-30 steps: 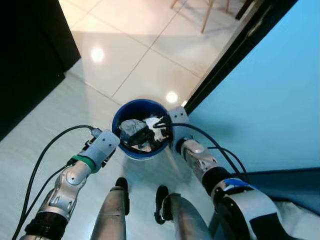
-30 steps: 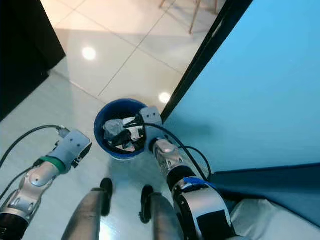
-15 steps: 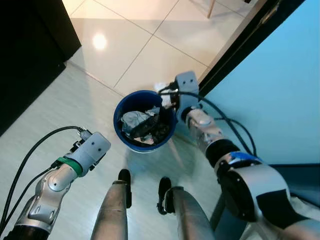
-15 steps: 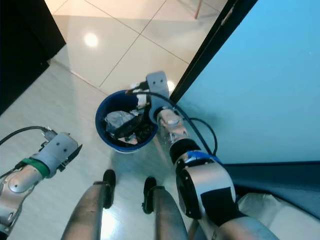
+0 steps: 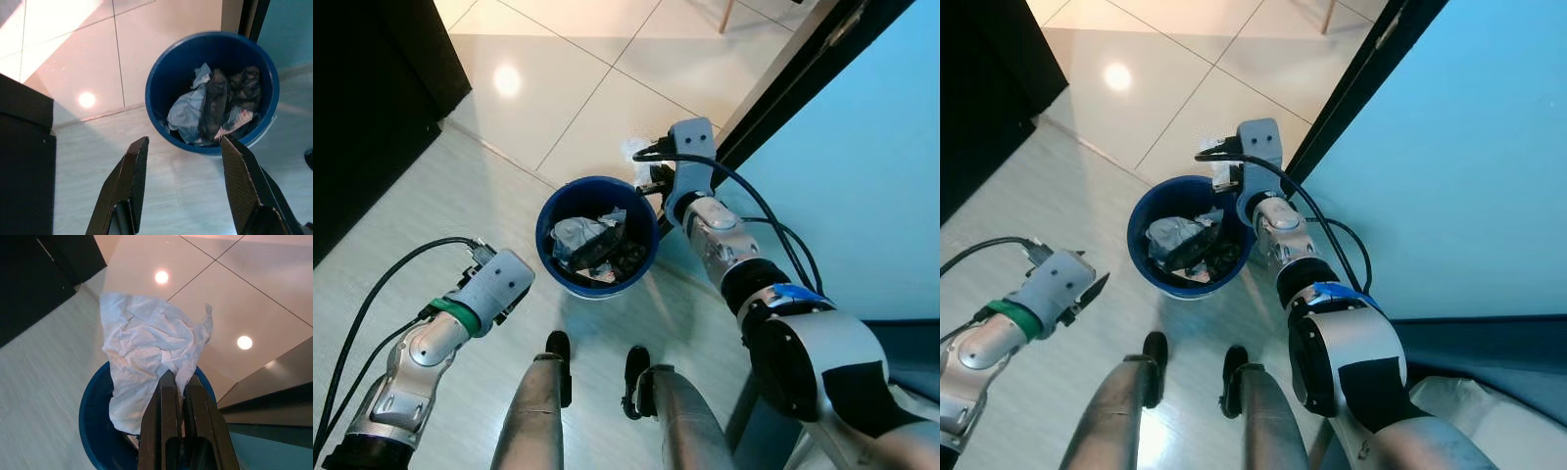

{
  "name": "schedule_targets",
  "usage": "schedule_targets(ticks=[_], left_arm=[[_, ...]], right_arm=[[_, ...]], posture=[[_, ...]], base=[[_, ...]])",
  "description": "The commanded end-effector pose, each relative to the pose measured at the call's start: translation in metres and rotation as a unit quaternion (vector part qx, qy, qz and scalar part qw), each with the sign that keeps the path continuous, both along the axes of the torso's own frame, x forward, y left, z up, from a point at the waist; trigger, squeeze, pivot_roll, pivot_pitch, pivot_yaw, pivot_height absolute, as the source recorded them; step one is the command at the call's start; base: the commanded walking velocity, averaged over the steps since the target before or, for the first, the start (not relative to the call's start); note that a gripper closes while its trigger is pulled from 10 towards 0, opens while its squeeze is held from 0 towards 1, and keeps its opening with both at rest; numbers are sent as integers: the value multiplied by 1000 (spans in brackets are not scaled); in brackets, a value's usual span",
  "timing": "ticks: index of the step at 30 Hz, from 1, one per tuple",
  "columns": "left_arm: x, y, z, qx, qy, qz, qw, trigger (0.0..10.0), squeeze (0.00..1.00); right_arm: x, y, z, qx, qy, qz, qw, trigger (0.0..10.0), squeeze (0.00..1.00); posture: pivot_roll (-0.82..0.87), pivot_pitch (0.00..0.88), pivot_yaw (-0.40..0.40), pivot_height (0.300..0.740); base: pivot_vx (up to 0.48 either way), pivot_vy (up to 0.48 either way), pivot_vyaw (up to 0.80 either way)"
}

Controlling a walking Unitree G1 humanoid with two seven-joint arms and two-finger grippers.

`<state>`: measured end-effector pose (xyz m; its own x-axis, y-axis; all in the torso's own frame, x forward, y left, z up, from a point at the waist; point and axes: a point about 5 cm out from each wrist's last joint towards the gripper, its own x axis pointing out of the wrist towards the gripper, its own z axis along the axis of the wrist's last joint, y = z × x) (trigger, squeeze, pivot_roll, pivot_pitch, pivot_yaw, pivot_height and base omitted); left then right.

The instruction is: Clean up the room

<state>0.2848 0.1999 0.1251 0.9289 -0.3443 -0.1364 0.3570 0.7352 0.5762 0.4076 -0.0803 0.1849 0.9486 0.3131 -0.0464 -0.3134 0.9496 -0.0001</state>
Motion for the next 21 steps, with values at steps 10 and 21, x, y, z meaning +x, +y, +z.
schedule_targets(ticks=[10, 21], left_arm=[[-10, -12, -8, -39, 22, -42, 998, 10000, 0], [-8, -14, -7, -45, 22, -44, 998, 10000, 0]], right_arm=[[-5, 3, -15, 23, 34, 19, 999, 10000, 0], [-5, 5, -15, 30, 41, 29, 998, 10000, 1000]], posture=[[258, 526, -64, 740], [262, 518, -62, 740]], base=[[0, 0, 0], [0, 0, 0]])
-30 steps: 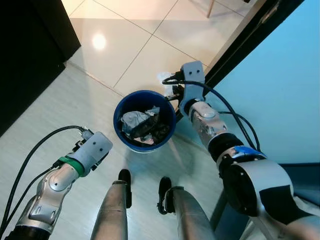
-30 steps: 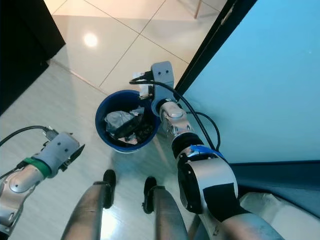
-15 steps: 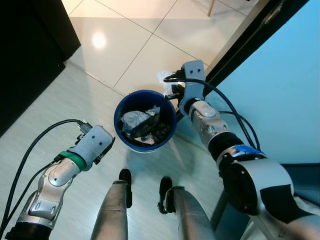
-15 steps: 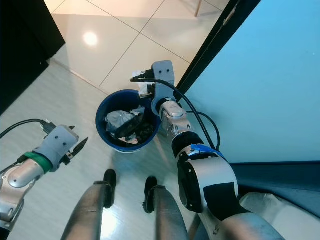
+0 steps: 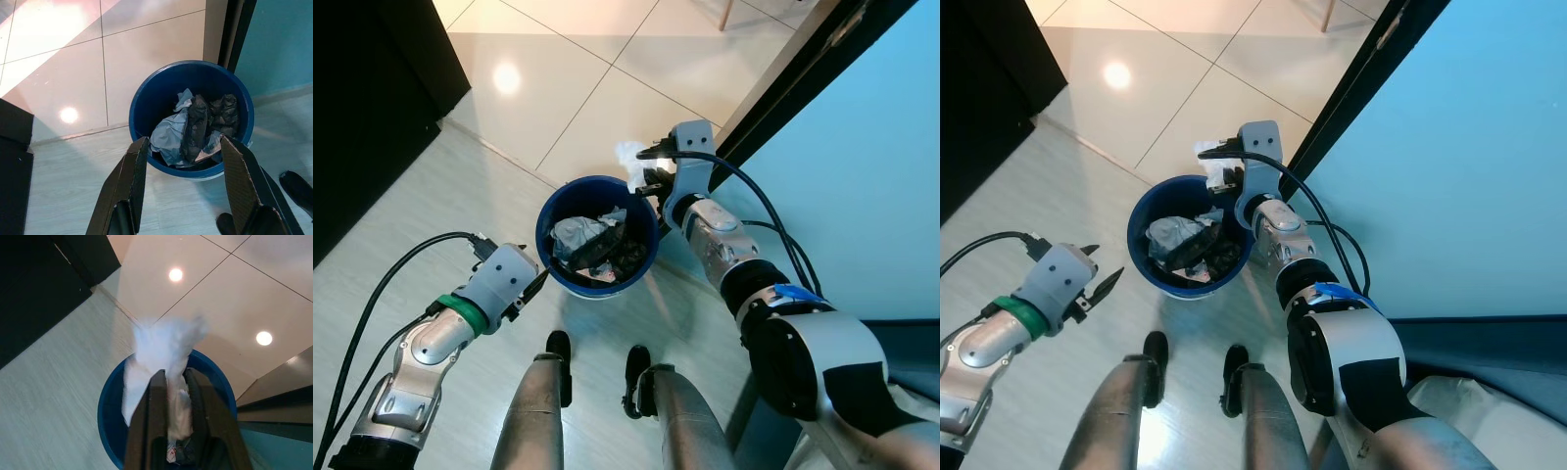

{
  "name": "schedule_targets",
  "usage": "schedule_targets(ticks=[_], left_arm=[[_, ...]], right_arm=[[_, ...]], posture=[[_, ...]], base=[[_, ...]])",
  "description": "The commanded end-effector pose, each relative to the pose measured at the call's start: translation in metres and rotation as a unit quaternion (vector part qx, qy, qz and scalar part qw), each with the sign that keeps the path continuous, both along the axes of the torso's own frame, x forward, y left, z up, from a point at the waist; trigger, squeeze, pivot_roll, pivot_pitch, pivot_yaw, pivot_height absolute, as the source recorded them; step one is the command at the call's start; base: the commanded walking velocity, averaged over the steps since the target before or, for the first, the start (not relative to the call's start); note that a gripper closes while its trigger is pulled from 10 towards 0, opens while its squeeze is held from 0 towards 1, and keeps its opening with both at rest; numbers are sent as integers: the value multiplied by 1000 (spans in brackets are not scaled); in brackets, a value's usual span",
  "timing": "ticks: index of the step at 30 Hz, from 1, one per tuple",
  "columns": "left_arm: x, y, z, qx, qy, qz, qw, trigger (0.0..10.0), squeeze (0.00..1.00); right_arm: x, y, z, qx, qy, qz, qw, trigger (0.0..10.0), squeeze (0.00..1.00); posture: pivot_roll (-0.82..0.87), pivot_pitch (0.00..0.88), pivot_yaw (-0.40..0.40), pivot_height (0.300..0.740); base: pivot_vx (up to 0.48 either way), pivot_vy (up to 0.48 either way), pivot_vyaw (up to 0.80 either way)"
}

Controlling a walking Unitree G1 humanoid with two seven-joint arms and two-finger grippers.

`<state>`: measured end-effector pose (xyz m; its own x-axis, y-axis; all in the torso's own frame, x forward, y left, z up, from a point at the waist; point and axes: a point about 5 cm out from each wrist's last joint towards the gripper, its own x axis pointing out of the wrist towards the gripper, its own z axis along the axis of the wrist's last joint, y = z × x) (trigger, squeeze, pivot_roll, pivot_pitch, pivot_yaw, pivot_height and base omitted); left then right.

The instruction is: Clean up the room

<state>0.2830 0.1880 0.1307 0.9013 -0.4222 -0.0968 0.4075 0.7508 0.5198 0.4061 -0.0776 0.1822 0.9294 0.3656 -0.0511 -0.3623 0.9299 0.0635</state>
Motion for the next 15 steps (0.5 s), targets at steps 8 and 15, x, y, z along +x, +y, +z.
schedule_targets(ticks=[8, 15], left_arm=[[-5, -2, -12, -2, 29, -9, 1000, 10000, 0], [-5, -2, -12, -2, 29, -11, 1000, 10000, 0]], right_arm=[[-4, 4, -14, 6, 31, 6, 999, 10000, 0], [-4, 4, -13, 8, 31, 7, 999, 10000, 0]], posture=[[261, 515, -64, 740], [260, 513, -66, 740]], base=[[0, 0, 0], [0, 0, 0]])
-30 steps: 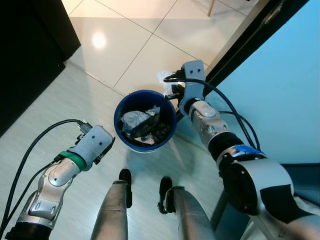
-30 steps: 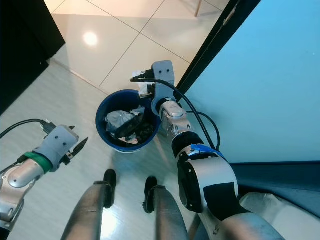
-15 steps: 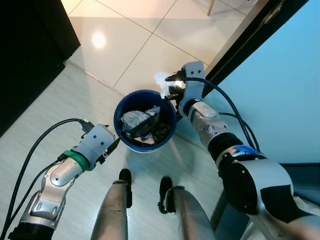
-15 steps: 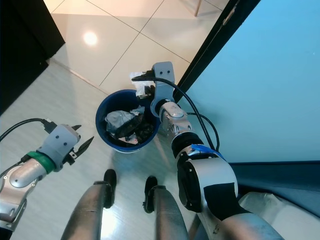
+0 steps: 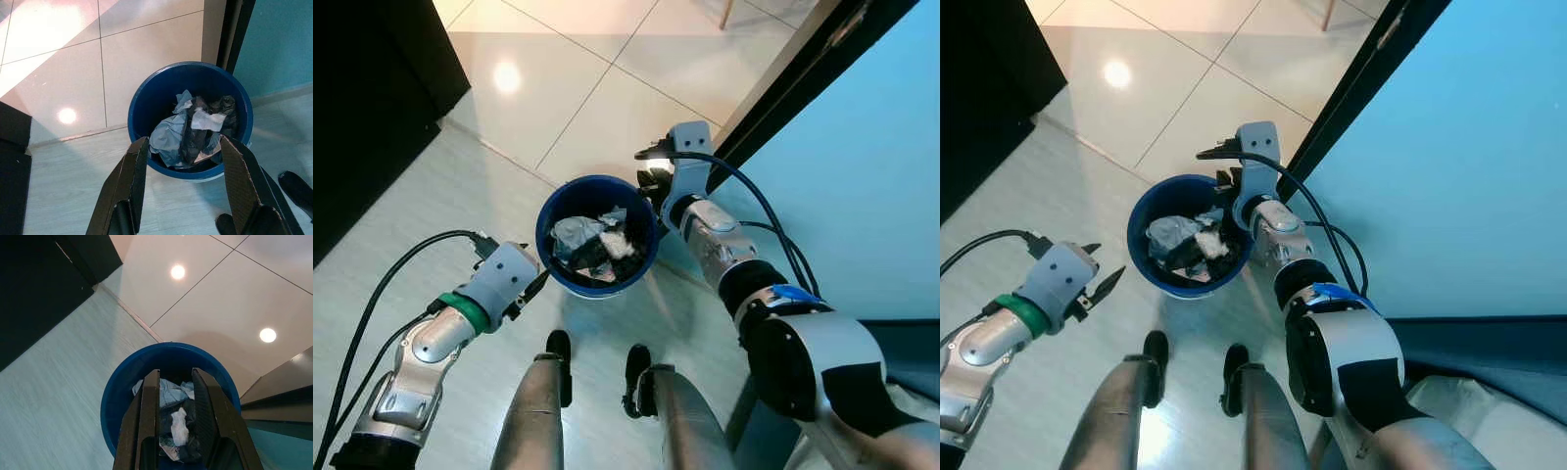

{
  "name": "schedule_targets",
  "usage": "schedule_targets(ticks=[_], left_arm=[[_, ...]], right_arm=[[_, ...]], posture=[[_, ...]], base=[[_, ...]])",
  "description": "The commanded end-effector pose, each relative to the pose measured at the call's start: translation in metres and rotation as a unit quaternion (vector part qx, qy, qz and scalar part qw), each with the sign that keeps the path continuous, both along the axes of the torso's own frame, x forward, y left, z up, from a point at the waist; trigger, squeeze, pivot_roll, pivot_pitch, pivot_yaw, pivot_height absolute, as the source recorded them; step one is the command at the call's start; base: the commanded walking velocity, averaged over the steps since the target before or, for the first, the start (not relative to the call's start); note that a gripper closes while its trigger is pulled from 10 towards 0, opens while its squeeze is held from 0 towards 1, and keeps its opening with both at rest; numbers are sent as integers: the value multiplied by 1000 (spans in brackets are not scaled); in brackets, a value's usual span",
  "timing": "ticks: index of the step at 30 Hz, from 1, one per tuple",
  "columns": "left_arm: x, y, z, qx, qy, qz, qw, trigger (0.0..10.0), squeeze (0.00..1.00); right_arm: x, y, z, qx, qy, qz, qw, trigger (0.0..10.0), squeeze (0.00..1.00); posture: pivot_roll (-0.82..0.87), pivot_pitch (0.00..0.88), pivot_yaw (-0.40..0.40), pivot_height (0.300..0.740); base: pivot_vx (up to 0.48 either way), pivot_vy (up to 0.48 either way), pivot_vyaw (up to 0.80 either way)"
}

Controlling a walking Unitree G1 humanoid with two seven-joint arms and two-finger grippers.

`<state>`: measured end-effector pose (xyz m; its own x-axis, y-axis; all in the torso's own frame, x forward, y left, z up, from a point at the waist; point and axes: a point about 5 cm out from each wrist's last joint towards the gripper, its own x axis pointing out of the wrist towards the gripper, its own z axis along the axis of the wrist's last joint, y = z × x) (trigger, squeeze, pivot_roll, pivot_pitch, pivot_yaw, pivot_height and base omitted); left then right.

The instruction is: Clean up the room

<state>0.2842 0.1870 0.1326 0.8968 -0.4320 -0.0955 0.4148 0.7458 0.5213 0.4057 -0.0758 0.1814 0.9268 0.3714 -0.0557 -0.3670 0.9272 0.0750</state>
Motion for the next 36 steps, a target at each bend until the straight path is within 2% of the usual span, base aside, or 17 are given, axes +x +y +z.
schedule_targets(ticks=[1, 13, 14, 16, 18, 19, 21, 23, 24, 25, 26, 28, 29, 30, 31, 34, 36], left_arm=[[-6, -1, -14, -3, 30, -5, 1000, 10000, 0], [-4, -1, -14, 0, 30, -6, 1000, 10000, 0], [-4, 0, -22, 7, 48, 6, 999, 10000, 0], [-4, 0, -22, 7, 48, 6, 999, 10000, 0], [-8, 0, -42, 19, 80, 36, 996, 10000, 0], [-8, 0, -42, 19, 80, 36, 996, 10000, 0], [-12, -2, -55, 12, 104, 55, 993, 10000, 0], [-27, -14, -97, -14, 181, 86, 980, 10000, 0], [-27, -14, -97, -14, 181, 86, 980, 10000, 0], [-33, -17, -110, -22, 208, 94, 973, 10000, 0], [-42, -20, -128, -17, 239, 101, 966, 10000, 0], [-42, -20, -128, -17, 239, 101, 966, 10000, 0], [-55, -25, -151, -5, 278, 104, 955, 10000, 0], [-55, -25, -151, -5, 278, 104, 955, 10000, 0], [-57, -27, -160, -9, 292, 115, 950, 10000, 0], [-56, -28, -161, -10, 293, 122, 948, 10000, 0], [-52, -29, -163, -6, 294, 127, 947, 10000, 0]], right_arm=[[-3, 2, -12, 4, 26, 4, 1000, 10000, 0], [-3, 1, -11, 6, 27, 4, 1000, 10000, 0], [-4, -1, -16, -15, 30, 2, 999, 10000, 0], [-4, -1, -16, -15, 30, 2, 999, 10000, 0], [-10, -4, -34, -43, 56, -4, 997, 10000, 0], [-10, -4, -34, -43, 56, -4, 997, 10000, 0], [-15, -6, -47, -44, 75, -9, 996, 10000, 0], [-37, -14, -92, -25, 128, -32, 991, 10000, 0], [-37, -14, -92, -25, 128, -32, 991, 10000, 0], [-46, -17, -107, -16, 145, -42, 988, 10000, 0], [-63, -21, -131, -7, 167, -53, 984, 10000, 0], [-63, -21, -131, -7, 167, -53, 984, 10000, 0], [-101, -37, -175, 1, 209, -95, 973, 10000, 0], [-101, -37, -175, 1, 209, -95, 973, 10000, 0], [-133, -51, -204, -4, 237, -128, 963, 10000, 0], [-144, -55, -212, -8, 243, -132, 961, 10000, 0], [-162, -63, -224, -10, 259, -144, 955, 10000, 0]], posture=[[260, 513, -66, 740], [261, 505, -64, 740], [241, 481, -65, 740], [241, 481, -65, 740], [210, 442, -56, 740], [210, 442, -56, 740], [193, 413, -49, 740], [145, 319, -14, 740], [145, 319, -14, 740], [145, 319, -14, 740], [114, 266, 11, 740], [114, 266, 11, 740], [89, 211, 51, 740], [89, 211, 51, 740], [77, 186, 70, 740], [77, 186, 70, 740], [59, 156, 94, 740]], base=[[0, 0, 0], [0, 0, 0], [0, 0, 0], [0, 0, 0], [0, 0, 0], [0, 0, 0], [0, 0, 0], [0, 0, 0], [0, 0, 0], [0, 0, 0], [0, 0, 0], [0, 0, 0], [0, 0, 0], [0, 0, 0], [0, 0, 0], [0, 0, 0], [0, 0, 0]])
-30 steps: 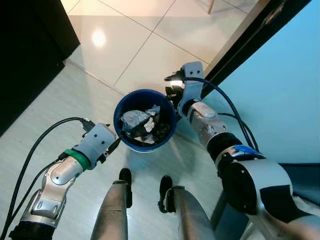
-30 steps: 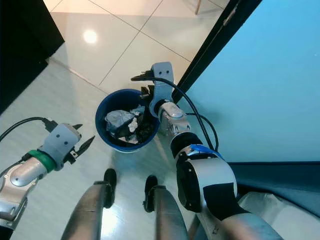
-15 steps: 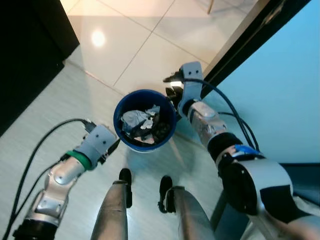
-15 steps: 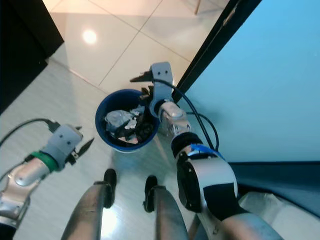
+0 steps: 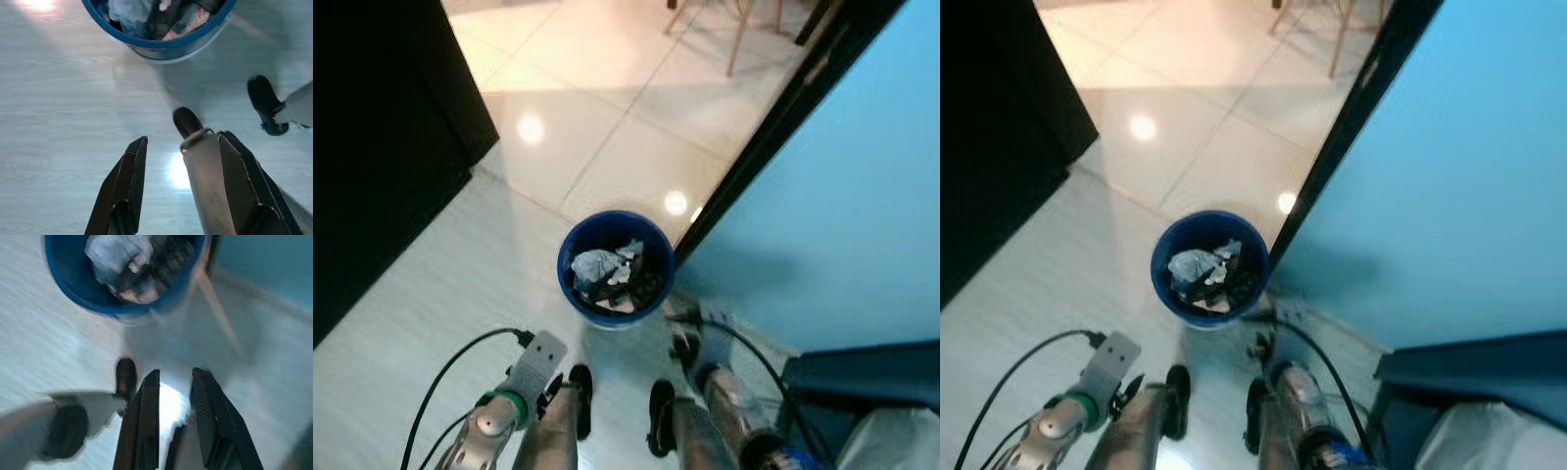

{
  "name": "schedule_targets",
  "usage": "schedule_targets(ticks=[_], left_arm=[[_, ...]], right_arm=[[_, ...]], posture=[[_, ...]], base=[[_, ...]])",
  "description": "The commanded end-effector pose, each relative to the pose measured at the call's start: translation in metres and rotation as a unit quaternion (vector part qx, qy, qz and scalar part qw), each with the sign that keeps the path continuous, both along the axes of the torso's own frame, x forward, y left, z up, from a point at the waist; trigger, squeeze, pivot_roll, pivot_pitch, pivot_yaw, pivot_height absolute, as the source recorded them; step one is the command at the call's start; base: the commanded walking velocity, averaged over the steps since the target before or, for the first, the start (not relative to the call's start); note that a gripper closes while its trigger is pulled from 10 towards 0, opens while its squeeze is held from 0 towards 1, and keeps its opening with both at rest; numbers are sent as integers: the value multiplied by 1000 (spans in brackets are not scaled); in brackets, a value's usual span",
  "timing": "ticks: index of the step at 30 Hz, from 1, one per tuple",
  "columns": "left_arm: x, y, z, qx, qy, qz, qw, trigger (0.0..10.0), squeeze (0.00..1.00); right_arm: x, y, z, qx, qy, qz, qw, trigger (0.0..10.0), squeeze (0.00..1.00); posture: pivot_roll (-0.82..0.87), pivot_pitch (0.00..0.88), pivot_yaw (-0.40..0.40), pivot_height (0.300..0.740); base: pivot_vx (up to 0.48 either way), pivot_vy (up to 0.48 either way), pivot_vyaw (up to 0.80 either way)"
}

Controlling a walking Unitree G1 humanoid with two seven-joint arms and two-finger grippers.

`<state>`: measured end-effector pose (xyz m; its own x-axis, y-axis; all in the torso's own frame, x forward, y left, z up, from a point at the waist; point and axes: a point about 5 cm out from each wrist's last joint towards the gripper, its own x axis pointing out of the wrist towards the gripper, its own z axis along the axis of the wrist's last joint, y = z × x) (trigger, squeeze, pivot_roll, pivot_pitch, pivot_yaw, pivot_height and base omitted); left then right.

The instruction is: Clean up the room

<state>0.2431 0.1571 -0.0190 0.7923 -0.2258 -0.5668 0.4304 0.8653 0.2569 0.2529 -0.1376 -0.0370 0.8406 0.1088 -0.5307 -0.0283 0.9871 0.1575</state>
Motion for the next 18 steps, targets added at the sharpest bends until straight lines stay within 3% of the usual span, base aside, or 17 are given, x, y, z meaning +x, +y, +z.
schedule_targets(ticks=[1, 8, 18], left_arm=[[-9, 0, -12, 9, 24, 1, 1000, 10000, 0], [0, -8, -11, 4, 21, -1, 1000, 10000, 0], [1, -10, -15, -7, 22, 16, 1000, 10000, 0]], right_arm=[[-15, -5, -10, -4, 12, -9, 1000, 10000, 0], [-31, -18, -19, -29, 29, -34, 999, 10000, 0], [-39, -20, -21, -45, 19, -59, 997, 10000, 0]], posture=[[56, 149, 99, 740], [42, 119, 129, 740], [43, 106, 94, 740]], base=[[0, 0, 0], [0, 0, 0], [0, 0, 0]])
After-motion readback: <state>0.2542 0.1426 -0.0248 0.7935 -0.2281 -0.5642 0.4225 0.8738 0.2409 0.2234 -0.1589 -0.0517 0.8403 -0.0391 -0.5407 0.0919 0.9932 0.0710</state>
